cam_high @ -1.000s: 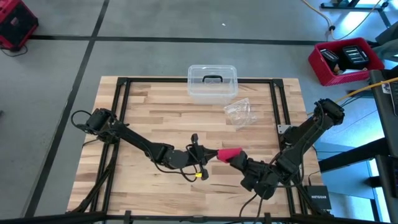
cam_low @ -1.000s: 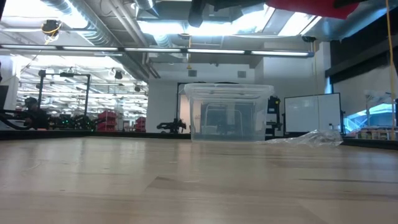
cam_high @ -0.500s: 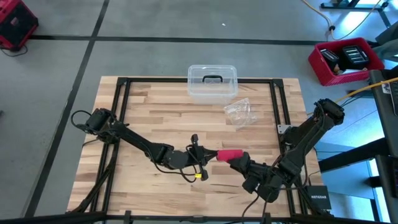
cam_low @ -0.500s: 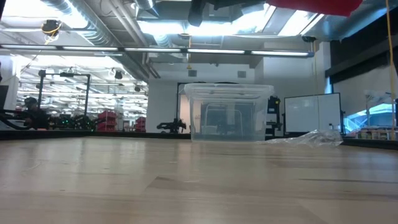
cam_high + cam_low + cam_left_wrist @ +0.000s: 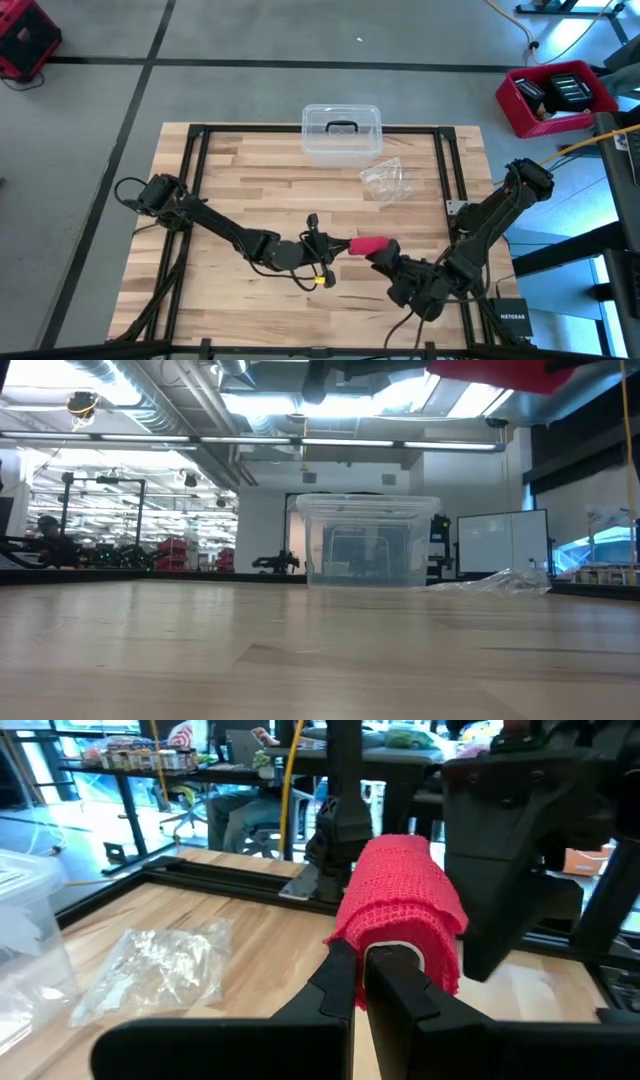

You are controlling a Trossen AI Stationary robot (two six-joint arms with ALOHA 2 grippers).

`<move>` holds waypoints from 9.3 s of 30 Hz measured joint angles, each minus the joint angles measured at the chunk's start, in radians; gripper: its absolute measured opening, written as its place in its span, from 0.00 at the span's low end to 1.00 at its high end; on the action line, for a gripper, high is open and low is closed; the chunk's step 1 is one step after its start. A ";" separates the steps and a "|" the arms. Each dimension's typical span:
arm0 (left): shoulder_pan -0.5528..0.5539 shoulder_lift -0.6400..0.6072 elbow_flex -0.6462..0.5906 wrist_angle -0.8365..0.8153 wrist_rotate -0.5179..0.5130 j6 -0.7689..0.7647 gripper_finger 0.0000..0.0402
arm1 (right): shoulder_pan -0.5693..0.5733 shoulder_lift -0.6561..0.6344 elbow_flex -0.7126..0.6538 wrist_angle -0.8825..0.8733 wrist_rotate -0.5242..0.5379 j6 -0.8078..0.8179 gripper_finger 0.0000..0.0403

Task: Roll bandage
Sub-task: Roll the red bandage, then put the red bandage into the transparent zip bag

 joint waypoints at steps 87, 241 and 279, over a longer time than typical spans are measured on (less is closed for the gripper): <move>-0.023 0.013 -0.178 -0.028 -0.091 0.211 0.01 | 0.034 -0.020 0.034 -0.144 -0.214 0.761 0.49; -0.093 -0.033 -0.031 -0.105 0.101 0.096 0.01 | -0.252 -0.391 -0.312 0.585 -0.668 0.556 0.19; -0.048 -0.018 -0.032 -0.210 0.071 -0.006 0.01 | -0.288 -0.068 -0.176 0.475 -0.528 0.728 0.05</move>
